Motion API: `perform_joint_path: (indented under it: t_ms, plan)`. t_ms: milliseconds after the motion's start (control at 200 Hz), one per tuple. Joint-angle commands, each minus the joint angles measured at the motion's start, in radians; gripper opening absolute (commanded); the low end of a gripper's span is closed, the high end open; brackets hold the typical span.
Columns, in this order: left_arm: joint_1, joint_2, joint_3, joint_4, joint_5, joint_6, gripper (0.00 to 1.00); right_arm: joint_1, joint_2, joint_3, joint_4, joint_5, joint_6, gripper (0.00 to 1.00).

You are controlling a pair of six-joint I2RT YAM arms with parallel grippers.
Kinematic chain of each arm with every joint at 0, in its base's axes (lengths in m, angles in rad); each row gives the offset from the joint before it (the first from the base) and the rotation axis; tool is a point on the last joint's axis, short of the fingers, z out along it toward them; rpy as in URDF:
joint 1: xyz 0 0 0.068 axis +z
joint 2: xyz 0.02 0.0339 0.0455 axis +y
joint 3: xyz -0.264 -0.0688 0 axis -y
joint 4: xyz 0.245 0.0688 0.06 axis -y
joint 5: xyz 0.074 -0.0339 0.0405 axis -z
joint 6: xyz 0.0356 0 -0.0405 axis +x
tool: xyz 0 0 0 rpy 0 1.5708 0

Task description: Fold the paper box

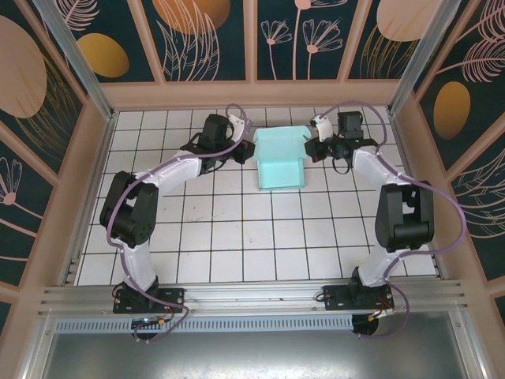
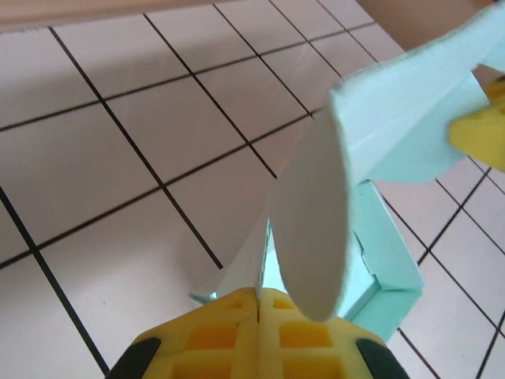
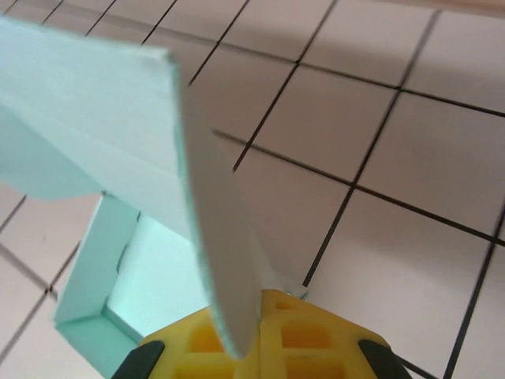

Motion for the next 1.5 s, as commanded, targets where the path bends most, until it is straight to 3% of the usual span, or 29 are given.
perform_joint_path:
  t_ms: [0, 190, 415, 706, 946, 1496]
  plan:
    - [-0.028, -0.006, -0.034, 0.117, -0.054, -0.062, 0.00, 0.073, -0.051, -0.062, 0.206, 0.247, 0.222, 0.00]
    - [-0.070, -0.029, -0.125, 0.292, -0.176, -0.067, 0.00, 0.175, -0.054, -0.194, 0.441, 0.408, 0.361, 0.00]
    - [-0.101, -0.031, -0.240, 0.489, -0.266, -0.114, 0.00, 0.269, -0.044, -0.319, 0.669, 0.599, 0.410, 0.00]
    - [-0.126, -0.003, -0.313, 0.608, -0.365, -0.228, 0.00, 0.335, -0.051, -0.441, 0.839, 0.699, 0.431, 0.00]
    - [-0.171, -0.027, -0.453, 0.825, -0.470, -0.167, 0.00, 0.410, -0.076, -0.565, 1.050, 0.820, 0.361, 0.00]
    - [-0.199, 0.079, -0.514, 1.036, -0.527, -0.180, 0.00, 0.514, 0.145, -0.698, 1.528, 0.954, 0.293, 0.00]
